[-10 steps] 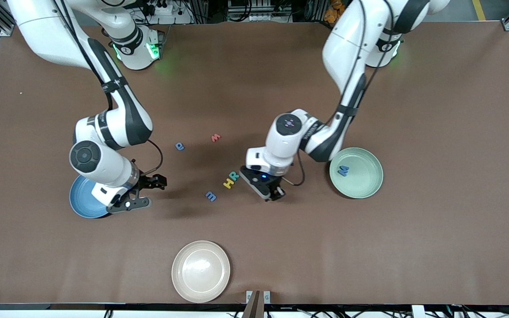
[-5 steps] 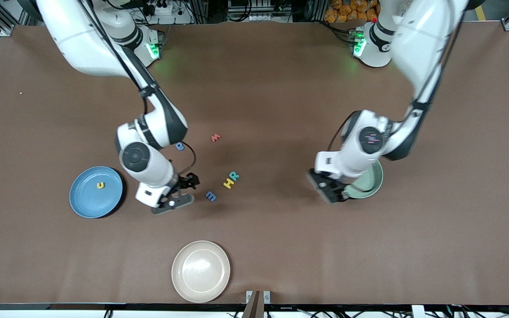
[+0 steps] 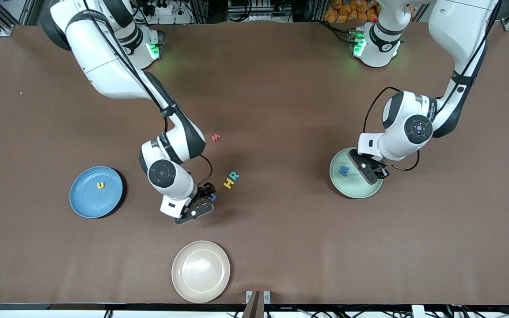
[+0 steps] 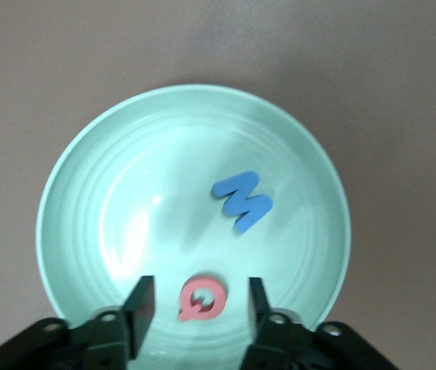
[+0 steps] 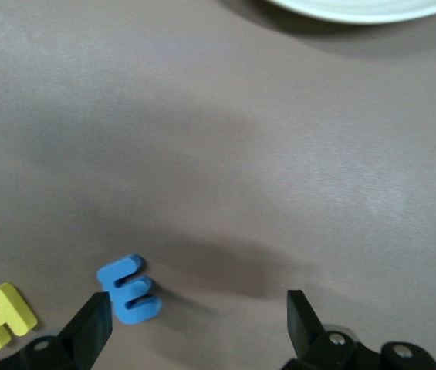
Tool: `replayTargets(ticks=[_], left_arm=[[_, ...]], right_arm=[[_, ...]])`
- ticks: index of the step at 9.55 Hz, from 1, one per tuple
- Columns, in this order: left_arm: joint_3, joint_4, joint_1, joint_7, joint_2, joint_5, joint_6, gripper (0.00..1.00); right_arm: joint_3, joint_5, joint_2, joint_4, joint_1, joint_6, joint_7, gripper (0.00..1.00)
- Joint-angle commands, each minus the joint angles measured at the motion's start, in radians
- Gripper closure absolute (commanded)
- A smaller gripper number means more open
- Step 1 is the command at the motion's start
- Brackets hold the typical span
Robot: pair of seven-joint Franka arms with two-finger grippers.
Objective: Sort upper and lower case letters into plates
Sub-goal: 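Place the e on the blue plate while the left gripper reaches the R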
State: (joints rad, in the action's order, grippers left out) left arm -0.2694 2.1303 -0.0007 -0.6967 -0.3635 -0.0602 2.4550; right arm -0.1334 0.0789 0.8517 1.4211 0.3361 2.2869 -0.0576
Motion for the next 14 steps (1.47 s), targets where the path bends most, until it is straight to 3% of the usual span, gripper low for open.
replayTargets(ticks=[1, 5, 7, 8, 9, 12, 14], left_arm=[[-0.014, -0.054, -0.06, 0.11, -0.02, -0.016, -0.018, 0.0], [-0.014, -0.369, -0.221, 0.377, -0.237, -0.015, -0.008, 0.0], [-0.013, -0.455, -0.312, 0.59, -0.296, -0.016, -0.007, 0.0], [-0.013, -0.467, -0.346, 0.668, -0.31, -0.015, -0.001, 0.0], [-0.013, -0.507, -0.352, 0.69, -0.331, -0.019, 0.016, 0.0], [-0.004, -0.584, -0.453, 0.741, -0.416, -0.019, 0.22, 0.0], [0.048, -0.645, -0.565, 0.836, -0.445, -0.023, 0.246, 0.0]], right_arm=[[0.003, 0.012, 0.033, -0.037, 0.03, -0.009, -0.005, 0.0], [0.009, 0.021, 0.055, -0.036, 0.072, 0.002, -0.014, 0.0], [0.017, 0.086, 0.063, -0.034, 0.076, 0.023, -0.014, 0.01], [0.017, 0.131, 0.063, -0.03, 0.07, 0.048, -0.017, 0.73], [0.017, 0.133, 0.063, -0.028, 0.069, 0.054, -0.018, 1.0], [0.015, 0.124, 0.049, -0.031, 0.04, 0.051, -0.021, 1.0], [0.015, 0.122, 0.0, -0.019, -0.003, 0.039, -0.024, 1.0]])
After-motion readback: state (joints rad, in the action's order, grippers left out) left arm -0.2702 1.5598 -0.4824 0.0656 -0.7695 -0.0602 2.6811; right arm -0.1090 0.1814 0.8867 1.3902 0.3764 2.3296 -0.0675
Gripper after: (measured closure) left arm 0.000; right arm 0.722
